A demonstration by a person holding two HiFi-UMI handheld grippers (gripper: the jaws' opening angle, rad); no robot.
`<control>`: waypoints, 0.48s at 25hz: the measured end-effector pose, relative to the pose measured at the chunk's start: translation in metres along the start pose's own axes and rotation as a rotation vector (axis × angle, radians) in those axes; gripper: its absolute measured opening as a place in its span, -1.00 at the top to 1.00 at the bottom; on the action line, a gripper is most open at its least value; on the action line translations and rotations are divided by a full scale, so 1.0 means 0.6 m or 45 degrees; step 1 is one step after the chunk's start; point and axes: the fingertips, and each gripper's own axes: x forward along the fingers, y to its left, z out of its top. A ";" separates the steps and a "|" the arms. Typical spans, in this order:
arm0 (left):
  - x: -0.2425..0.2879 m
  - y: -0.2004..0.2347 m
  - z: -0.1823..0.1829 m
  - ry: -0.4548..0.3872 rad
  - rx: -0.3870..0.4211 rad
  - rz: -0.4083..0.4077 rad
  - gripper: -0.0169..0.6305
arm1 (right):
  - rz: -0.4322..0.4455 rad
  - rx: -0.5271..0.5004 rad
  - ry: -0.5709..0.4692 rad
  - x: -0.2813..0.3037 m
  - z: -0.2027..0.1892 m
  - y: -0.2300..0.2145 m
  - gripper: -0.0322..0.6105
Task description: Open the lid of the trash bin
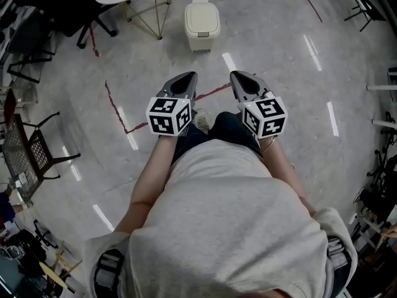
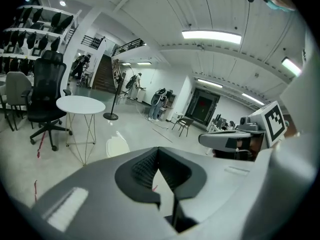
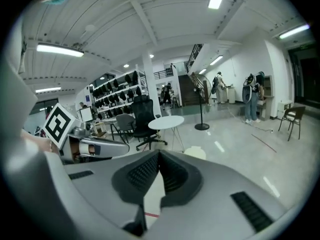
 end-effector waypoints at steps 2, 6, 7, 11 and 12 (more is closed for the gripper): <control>0.017 0.010 0.010 0.011 0.004 -0.013 0.92 | 0.002 0.033 0.013 0.014 0.001 -0.011 0.88; 0.036 0.024 0.008 0.041 -0.020 -0.023 0.92 | 0.022 0.061 0.050 0.049 0.002 -0.020 0.88; 0.041 0.030 0.007 0.051 -0.031 -0.023 0.92 | 0.033 0.059 0.053 0.060 0.005 -0.019 0.88; 0.063 0.062 0.015 0.070 -0.061 -0.009 0.92 | 0.071 0.052 0.060 0.110 0.027 -0.027 0.88; 0.070 0.071 0.021 0.069 -0.065 -0.002 0.92 | 0.079 0.051 0.060 0.122 0.034 -0.033 0.88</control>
